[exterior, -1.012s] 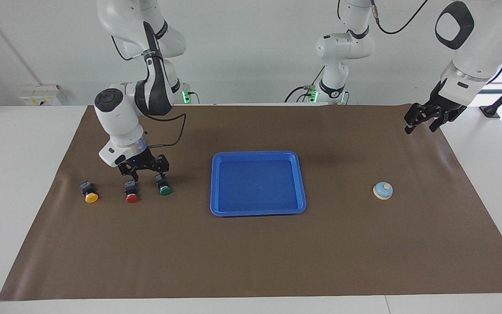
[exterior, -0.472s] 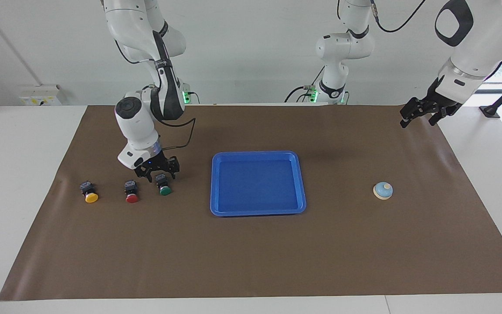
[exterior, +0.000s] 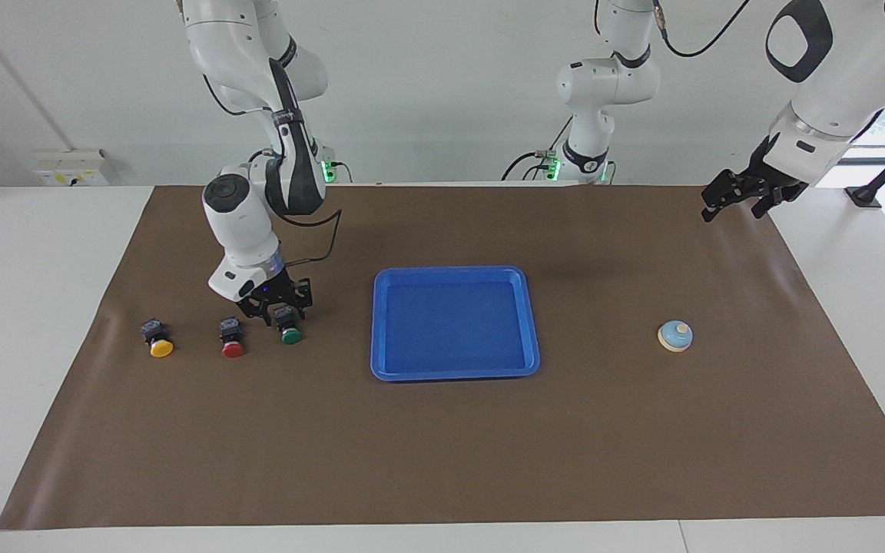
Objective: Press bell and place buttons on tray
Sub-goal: 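Carry the green button with the right gripper into the blue tray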
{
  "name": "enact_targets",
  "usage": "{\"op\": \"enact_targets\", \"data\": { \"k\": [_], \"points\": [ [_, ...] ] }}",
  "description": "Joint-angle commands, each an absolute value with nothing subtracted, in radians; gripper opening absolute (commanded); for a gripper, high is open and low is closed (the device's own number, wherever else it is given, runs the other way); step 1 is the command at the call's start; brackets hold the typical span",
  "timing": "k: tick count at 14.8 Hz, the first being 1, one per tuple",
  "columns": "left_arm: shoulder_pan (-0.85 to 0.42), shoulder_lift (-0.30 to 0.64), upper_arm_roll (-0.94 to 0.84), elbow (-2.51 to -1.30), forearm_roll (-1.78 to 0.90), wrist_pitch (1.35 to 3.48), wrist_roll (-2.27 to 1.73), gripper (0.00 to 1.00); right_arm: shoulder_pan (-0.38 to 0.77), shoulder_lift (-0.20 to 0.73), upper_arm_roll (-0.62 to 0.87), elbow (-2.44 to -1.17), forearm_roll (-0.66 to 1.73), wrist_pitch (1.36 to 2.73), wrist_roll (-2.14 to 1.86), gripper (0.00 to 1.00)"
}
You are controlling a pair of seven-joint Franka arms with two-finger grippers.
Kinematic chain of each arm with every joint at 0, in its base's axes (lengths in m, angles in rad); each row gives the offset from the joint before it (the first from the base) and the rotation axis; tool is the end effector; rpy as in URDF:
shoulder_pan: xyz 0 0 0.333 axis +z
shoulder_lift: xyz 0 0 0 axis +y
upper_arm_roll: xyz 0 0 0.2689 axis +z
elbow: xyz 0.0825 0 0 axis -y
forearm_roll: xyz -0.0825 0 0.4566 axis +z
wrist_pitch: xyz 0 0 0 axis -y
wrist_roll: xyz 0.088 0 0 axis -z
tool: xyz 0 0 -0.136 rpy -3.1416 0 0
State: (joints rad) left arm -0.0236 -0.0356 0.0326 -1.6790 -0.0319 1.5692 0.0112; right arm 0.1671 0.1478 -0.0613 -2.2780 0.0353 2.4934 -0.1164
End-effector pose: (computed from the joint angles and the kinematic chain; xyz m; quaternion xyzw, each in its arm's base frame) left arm 0.6120 0.0014 0.5117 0.9992 -0.0006 -0.0369 0.0169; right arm 0.5769 0.0606 0.1668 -0.9946 -0.0977 -0.0340 0.0064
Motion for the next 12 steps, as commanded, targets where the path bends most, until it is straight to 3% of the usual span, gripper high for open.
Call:
{"op": "enact_targets", "data": {
  "k": [1, 4, 6, 12],
  "points": [
    [-0.026, -0.064, 0.043, -1.707, -0.038, 1.568, 0.003, 1.00, 0.167, 0.160, -0.058, -2.232, 0.057, 2.472, -0.144, 0.00],
    [-0.023, -0.064, 0.044, -1.707, -0.038, 1.569, 0.003, 1.00, 0.192, 0.205, -0.060, -1.962, 0.058, 2.179, -0.076, 0.00],
    [-0.025, -0.064, 0.043, -1.707, -0.038, 1.569, 0.005, 1.00, 0.221, 0.256, -0.058, -1.803, 0.058, 2.067, 0.036, 0.00],
    [-0.025, -0.064, 0.044, -1.707, -0.038, 1.569, 0.003, 1.00, 0.406, 0.349, -0.060, -1.731, 0.097, 2.154, 0.438, 0.00]
  ]
}}
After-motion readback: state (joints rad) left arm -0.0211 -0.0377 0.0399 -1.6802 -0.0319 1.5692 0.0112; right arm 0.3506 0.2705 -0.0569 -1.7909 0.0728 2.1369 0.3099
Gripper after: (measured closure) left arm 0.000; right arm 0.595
